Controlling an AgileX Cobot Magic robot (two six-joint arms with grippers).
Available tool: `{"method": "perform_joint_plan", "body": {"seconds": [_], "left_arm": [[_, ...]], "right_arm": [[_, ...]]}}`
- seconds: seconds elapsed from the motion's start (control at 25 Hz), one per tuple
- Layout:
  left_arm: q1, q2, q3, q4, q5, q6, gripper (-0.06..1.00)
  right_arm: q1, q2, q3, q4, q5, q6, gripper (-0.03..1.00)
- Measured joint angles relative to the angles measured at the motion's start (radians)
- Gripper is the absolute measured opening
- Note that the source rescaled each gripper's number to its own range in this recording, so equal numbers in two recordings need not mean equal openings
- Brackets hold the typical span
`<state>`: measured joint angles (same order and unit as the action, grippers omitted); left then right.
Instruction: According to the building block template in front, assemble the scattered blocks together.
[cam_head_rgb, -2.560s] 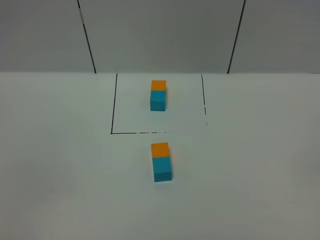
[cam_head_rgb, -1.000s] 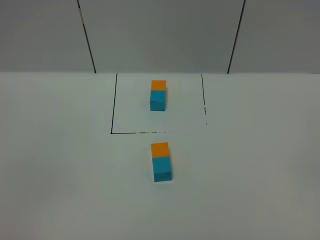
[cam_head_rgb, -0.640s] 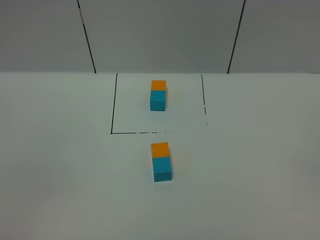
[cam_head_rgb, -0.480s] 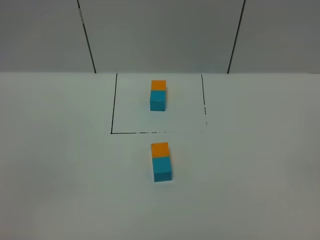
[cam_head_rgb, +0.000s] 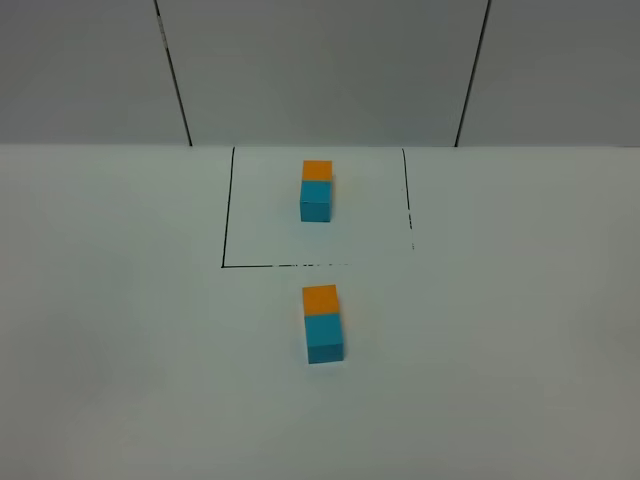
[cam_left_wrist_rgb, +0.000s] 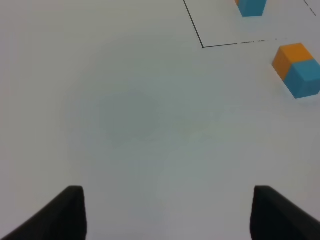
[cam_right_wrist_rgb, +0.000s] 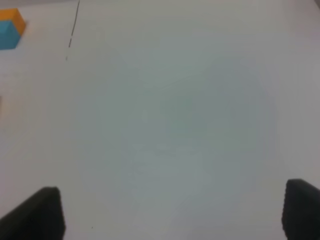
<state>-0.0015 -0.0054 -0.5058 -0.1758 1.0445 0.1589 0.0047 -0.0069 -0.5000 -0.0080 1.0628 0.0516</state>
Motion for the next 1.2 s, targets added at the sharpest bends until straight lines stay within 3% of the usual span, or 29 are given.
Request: {"method": "perform_joint_plan", "body": {"seconds": [1.2], "left_arm": [[0.000, 0.000, 0.000, 0.000, 0.000, -0.001, 0.48]], "right_arm": [[0.000, 0.000, 0.000, 0.000, 0.000, 0.000, 0.78]]}}
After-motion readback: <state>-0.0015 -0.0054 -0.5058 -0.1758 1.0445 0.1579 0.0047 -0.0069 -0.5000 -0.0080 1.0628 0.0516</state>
